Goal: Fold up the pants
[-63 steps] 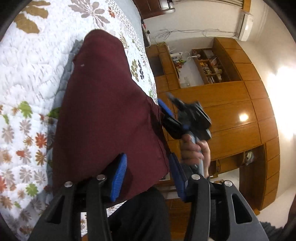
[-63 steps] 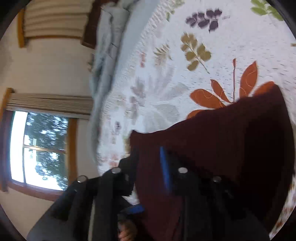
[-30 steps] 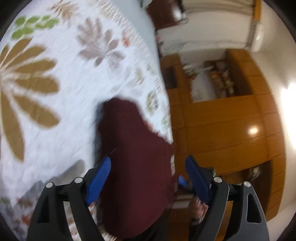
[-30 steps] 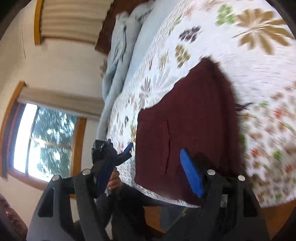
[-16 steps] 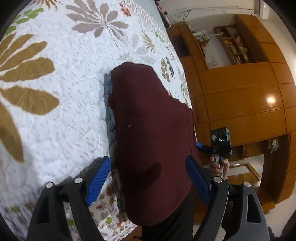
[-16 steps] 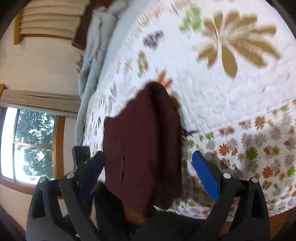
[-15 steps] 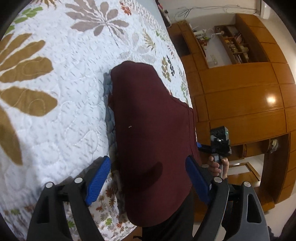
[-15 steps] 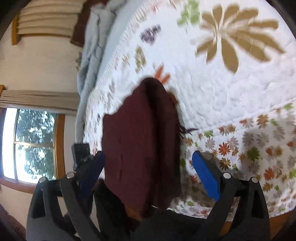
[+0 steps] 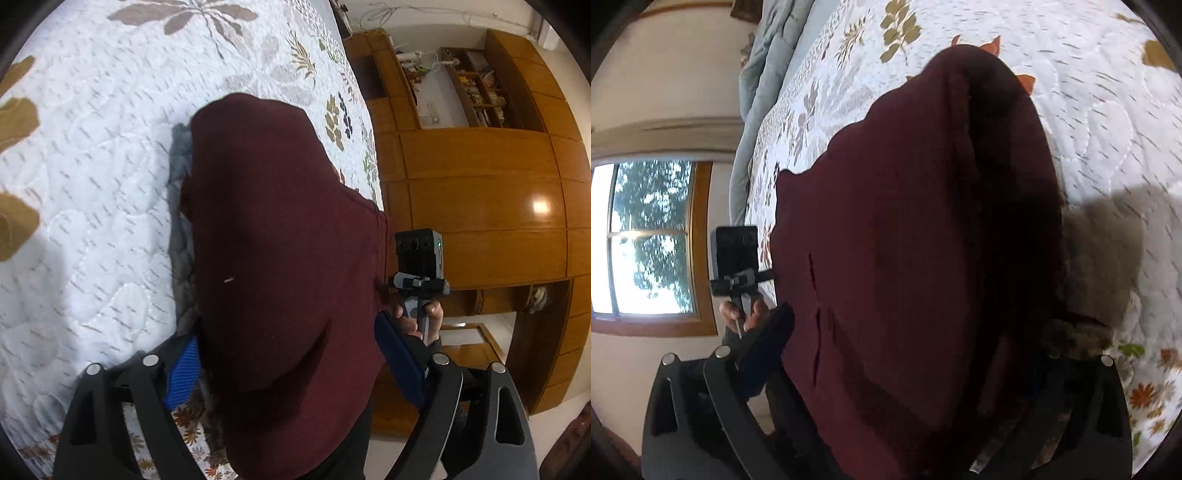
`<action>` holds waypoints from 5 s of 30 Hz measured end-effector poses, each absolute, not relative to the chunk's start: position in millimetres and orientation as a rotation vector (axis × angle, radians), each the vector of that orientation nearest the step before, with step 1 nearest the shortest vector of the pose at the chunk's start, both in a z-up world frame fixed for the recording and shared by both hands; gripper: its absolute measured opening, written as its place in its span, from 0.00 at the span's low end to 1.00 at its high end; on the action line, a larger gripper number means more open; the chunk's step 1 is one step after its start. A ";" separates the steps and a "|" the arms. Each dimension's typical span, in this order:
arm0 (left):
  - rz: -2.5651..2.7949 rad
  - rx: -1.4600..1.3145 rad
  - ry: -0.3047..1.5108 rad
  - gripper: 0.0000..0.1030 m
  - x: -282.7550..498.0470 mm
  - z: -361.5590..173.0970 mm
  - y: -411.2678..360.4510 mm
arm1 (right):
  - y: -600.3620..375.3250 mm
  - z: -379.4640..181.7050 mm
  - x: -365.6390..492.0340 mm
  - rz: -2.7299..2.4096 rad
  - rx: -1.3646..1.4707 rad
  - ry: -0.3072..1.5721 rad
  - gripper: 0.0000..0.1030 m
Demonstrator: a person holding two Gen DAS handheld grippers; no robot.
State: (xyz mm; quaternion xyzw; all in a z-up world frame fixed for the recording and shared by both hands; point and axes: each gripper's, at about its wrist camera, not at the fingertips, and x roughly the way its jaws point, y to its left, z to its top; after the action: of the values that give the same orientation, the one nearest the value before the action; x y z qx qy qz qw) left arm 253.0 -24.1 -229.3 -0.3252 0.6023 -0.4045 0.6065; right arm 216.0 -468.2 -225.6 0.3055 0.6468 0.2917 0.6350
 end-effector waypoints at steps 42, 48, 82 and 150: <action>-0.806 -0.830 1.103 0.34 285.5 -151.7 132.2 | -313.2 -120.5 298.8 0.782 0.531 1.356 0.45; -0.718 -0.833 1.093 0.34 336.9 -159.4 198.1 | -230.4 -134.1 379.6 0.816 0.498 1.390 0.45; -0.710 -1.119 1.004 0.39 455.5 -248.2 235.0 | -134.4 -205.1 477.4 0.754 0.795 1.335 0.38; 0.104 -0.149 0.702 0.87 -76.4 -12.3 85.8 | -141.6 4.6 -50.0 0.356 -0.049 0.752 0.97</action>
State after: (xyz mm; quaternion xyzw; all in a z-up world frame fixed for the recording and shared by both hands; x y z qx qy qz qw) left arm -76.4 85.8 -12.3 -0.0731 0.3435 0.0507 0.9349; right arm -50.0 -141.6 4.6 -0.0238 0.3652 0.1727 0.9144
